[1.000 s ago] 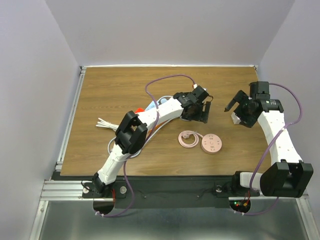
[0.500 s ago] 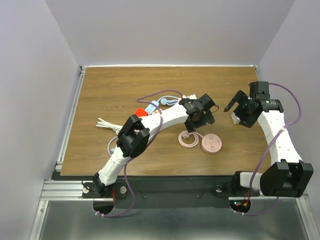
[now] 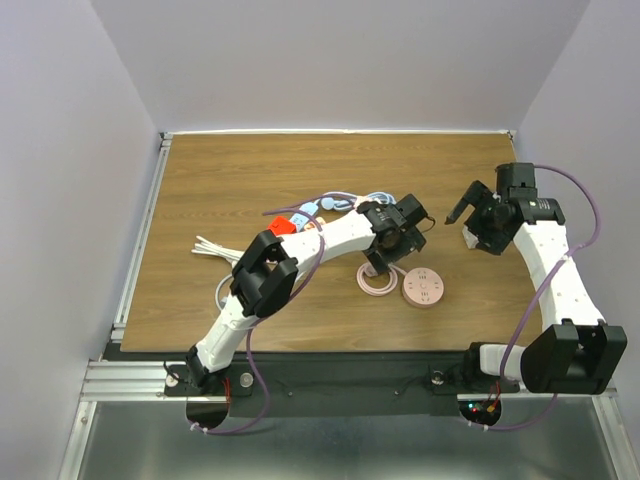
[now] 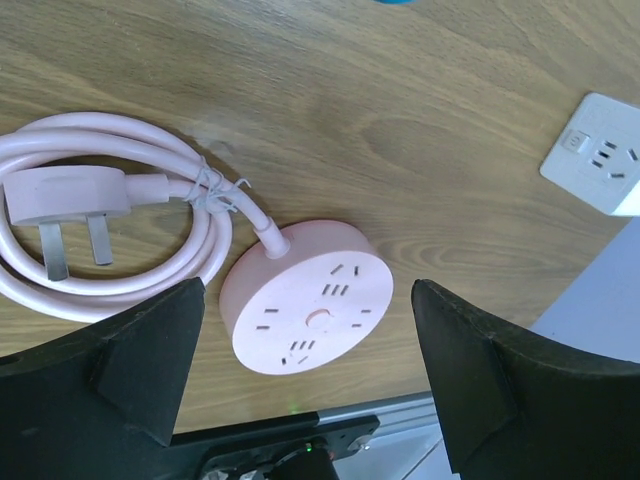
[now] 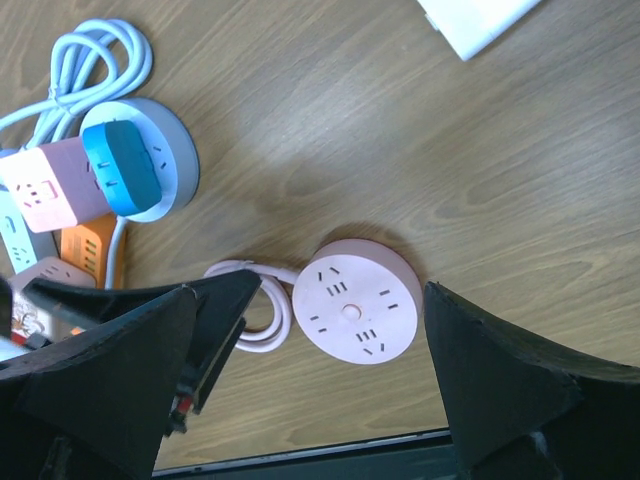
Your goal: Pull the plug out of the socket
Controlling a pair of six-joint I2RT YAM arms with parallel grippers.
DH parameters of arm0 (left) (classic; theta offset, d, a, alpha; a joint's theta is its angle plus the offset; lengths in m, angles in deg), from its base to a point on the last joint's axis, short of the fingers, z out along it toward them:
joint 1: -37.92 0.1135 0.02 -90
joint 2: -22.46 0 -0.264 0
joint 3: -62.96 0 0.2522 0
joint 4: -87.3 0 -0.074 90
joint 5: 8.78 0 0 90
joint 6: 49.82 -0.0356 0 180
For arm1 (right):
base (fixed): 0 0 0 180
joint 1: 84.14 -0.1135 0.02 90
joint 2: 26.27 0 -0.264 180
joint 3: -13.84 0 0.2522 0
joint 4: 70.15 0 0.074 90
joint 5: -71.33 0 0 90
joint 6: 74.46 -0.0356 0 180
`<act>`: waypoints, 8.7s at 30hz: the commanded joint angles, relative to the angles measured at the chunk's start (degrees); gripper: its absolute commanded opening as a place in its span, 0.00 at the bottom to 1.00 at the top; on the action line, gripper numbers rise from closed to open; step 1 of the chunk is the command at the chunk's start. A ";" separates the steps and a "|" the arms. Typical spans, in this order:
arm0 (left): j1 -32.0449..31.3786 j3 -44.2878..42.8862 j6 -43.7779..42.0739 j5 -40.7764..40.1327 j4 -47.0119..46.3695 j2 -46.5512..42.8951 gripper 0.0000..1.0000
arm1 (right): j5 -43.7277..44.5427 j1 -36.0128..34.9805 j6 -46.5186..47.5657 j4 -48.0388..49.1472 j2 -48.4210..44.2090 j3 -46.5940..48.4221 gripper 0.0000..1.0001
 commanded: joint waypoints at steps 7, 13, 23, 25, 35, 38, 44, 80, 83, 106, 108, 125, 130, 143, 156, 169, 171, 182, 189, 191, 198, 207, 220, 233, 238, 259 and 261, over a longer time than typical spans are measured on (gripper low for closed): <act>-0.04 7.81 4.18 -0.10 -0.19 0.72 0.95 | 1.15 -1.75 -0.78 0.66 -1.41 1.33 1.00; 0.67 11.68 4.27 -0.19 -3.97 0.72 0.93 | 4.94 -1.93 -3.07 -0.75 -0.01 6.42 1.00; 2.16 20.62 -2.05 3.59 -12.92 1.96 0.40 | 4.59 -2.19 -3.07 -1.45 -0.01 8.01 1.00; 2.25 22.92 -2.93 4.37 -14.60 1.52 0.11 | 4.85 -2.37 -3.07 -1.89 -0.01 8.45 1.00; 1.02 22.86 -14.00 2.45 -15.40 -4.36 0.00 | 5.38 -2.63 -3.07 -2.33 -0.27 9.24 1.00; 0.49 20.56 -18.23 2.36 -15.40 -5.08 0.00 | 5.64 -2.63 -2.98 -2.24 0.08 9.42 1.00; -1.70 16.61 -32.54 -1.24 -15.05 -4.72 0.11 | 5.46 -2.63 -2.63 -2.24 0.87 9.95 1.00; -0.30 21.78 -61.55 14.84 -25.94 -10.44 0.64 | 4.59 -2.63 -1.66 -1.89 0.96 8.28 1.00; -0.30 23.11 -63.14 15.72 -26.03 -10.79 0.64 | 4.67 -2.63 -1.66 -1.89 0.87 8.10 1.00; -3.11 24.16 -69.91 11.94 -24.54 -6.66 0.52 | 5.11 -2.63 -2.02 -1.89 0.52 8.36 1.00; -3.11 24.52 -69.82 12.11 -24.36 -5.87 0.35 | 5.11 -2.63 -2.10 -1.89 0.78 8.62 1.00; -3.90 13.64 -64.46 7.56 -14.27 -16.14 0.00 | 7.13 -2.63 -2.81 -2.33 0.70 10.82 1.00; -3.81 -2.97 -63.32 7.72 -3.46 -18.35 0.00 | 11.00 -2.63 -2.90 -2.42 1.66 11.88 1.00; 7.61 -11.89 -59.36 1.90 0.51 -30.65 0.00 | 11.79 -2.63 -3.16 -2.42 2.10 12.14 1.00; -3.63 13.44 -58.74 3.06 -11.88 -22.41 0.38 | 13.37 -2.63 -3.25 -2.51 0.35 9.42 1.00; -5.57 13.10 -65.69 9.30 -18.30 -10.28 0.54 | 12.94 -2.63 -2.98 -2.51 -1.06 7.66 1.00; -5.66 12.83 -66.22 10.26 -18.30 -8.52 0.54 | 12.85 -2.63 -2.98 -2.42 -1.06 7.66 1.00; -5.92 13.79 -69.20 9.39 -17.07 -4.90 0.58 | 12.67 -2.63 -2.81 -2.51 -1.15 7.40 1.00; -5.92 16.78 -71.93 16.32 -17.85 -5.33 0.58 | 12.67 -2.63 -2.63 -2.51 -1.50 6.87 1.00; -5.92 18.79 -73.42 17.91 -18.12 -6.22 0.58 | 12.50 -2.63 -2.63 -2.51 -1.41 6.69 1.00; -5.92 20.74 -75.01 17.04 -16.89 -4.03 0.57 | 11.97 -2.63 -2.63 -2.51 -0.80 7.31 1.00; -7.50 23.72 -73.60 14.58 -19.53 -0.33 0.00 | 12.05 -2.63 -2.63 -2.59 -0.80 7.75 1.00; -6.80 20.58 -69.30 -1.94 -11.54 -13.59 0.00 | 12.23 -2.63 -2.89 -2.68 -0.01 8.71 1.00; -2.07 -10.94 -66.49 -15.99 7.26 -20.02 0.00 | 12.23 -2.63 -2.90 -2.33 1.05 8.98 1.00; 7.41 -16.88 -63.85 -19.43 10.62 -22.55 0.00 | 11.71 -2.63 -2.72 -2.07 1.22 8.89 1.00; 60.95 8.25 -65.86 -7.49 -15.11 -24.16 0.00 | -2.34 -2.72 3.51 1.88 2.02 6.43 1.00; 62.36 10.97 -66.13 -6.17 -17.58 -23.10 0.00 | -3.67 -2.81 4.48 2.33 2.01 6.08 1.00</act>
